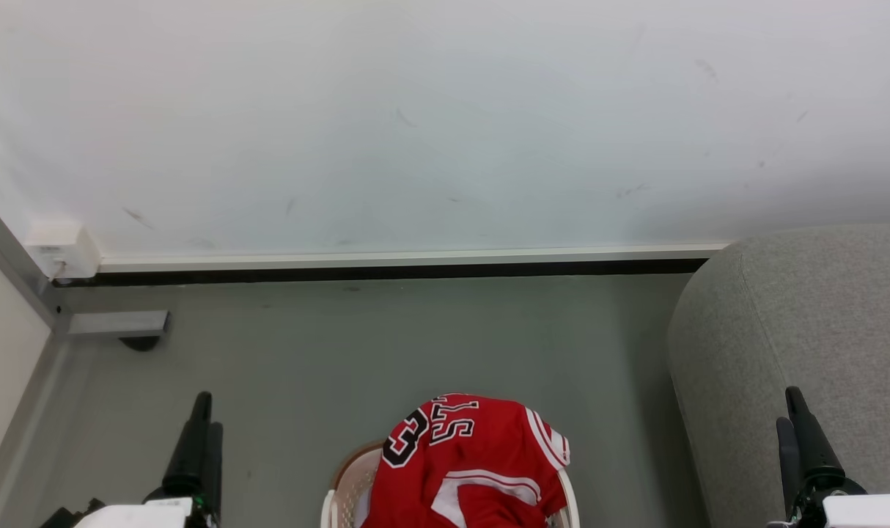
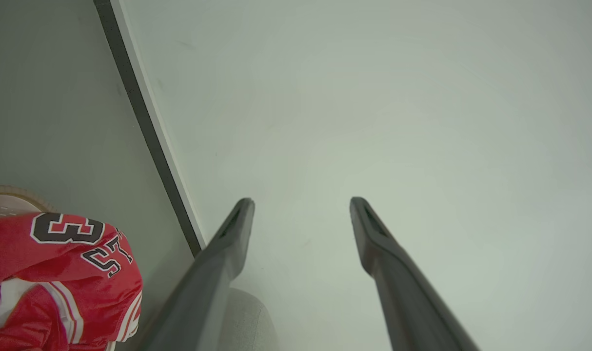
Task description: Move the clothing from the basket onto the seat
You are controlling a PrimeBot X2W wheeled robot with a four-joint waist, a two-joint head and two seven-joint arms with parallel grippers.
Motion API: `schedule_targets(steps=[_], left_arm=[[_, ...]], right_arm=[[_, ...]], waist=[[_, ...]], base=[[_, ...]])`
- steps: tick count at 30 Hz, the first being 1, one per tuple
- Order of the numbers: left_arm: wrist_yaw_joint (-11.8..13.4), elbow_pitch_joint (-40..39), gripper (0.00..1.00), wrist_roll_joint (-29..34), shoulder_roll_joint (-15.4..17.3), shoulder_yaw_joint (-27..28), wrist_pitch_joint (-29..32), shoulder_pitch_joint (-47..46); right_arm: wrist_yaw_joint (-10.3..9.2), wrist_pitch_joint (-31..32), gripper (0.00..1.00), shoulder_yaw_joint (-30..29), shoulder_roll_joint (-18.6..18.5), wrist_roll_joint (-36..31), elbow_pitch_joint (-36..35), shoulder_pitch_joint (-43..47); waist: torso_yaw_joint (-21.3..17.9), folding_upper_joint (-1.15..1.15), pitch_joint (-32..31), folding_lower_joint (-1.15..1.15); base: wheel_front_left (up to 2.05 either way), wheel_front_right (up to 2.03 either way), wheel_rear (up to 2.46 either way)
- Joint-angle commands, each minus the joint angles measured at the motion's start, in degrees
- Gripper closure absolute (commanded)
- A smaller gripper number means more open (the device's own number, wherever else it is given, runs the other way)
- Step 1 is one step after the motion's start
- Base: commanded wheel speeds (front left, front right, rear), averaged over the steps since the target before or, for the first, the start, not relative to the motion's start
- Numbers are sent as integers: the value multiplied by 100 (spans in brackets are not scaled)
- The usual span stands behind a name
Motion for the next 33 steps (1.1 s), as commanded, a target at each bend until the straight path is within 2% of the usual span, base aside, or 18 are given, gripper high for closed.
schedule_targets(steps=[1, 13, 25, 33], left_arm=[[-22, -174, 0, 293, 38, 2, -62, -91], [-23, -440, 0, 1554, 48, 20, -330, -13], [192, -609, 0, 3327, 57, -79, -598, 78], [318, -632, 0, 4270, 93, -200, -751, 131]], right_arm=[[-1, -73, 0, 54, -60, -124, -166, -144], [-2, -343, 0, 300, -70, -1292, -304, -177], [-4, -605, 0, 427, -76, -2797, -269, -215], [-4, -763, 0, 615, -83, -3892, -125, -236]], waist=[[0, 0, 1, 0], [-4, 0, 11, 0], [10, 0, 23, 0], [15, 0, 9, 0]], base=[[0, 0, 0], [0, 0, 0], [0, 0, 0], [0, 0, 0]])
